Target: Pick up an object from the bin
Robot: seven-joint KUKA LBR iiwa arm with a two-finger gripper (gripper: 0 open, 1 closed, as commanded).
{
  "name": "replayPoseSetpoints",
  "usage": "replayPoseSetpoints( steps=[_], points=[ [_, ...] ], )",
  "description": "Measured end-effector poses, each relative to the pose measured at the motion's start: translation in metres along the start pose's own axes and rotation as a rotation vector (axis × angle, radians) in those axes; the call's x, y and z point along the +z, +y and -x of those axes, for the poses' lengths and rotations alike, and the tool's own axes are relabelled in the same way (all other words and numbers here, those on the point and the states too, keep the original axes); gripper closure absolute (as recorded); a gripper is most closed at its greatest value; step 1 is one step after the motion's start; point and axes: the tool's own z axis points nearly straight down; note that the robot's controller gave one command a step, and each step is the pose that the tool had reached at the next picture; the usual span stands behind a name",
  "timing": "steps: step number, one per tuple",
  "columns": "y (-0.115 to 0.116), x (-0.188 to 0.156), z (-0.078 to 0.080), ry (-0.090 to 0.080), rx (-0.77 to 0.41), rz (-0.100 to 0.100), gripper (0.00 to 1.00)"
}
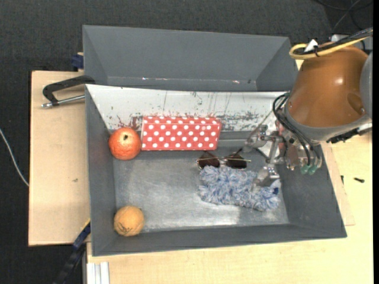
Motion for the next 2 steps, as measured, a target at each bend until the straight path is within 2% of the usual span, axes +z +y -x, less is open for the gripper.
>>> replayPoseSetpoints(
  steps=[1,2],
  points=[
    [0.002,0.012,0.006,-0.01,0.007,-0.001,0.0],
    [0.012,0.076,0.023,-0.004,0.023,0.001,0.0]
  ],
)
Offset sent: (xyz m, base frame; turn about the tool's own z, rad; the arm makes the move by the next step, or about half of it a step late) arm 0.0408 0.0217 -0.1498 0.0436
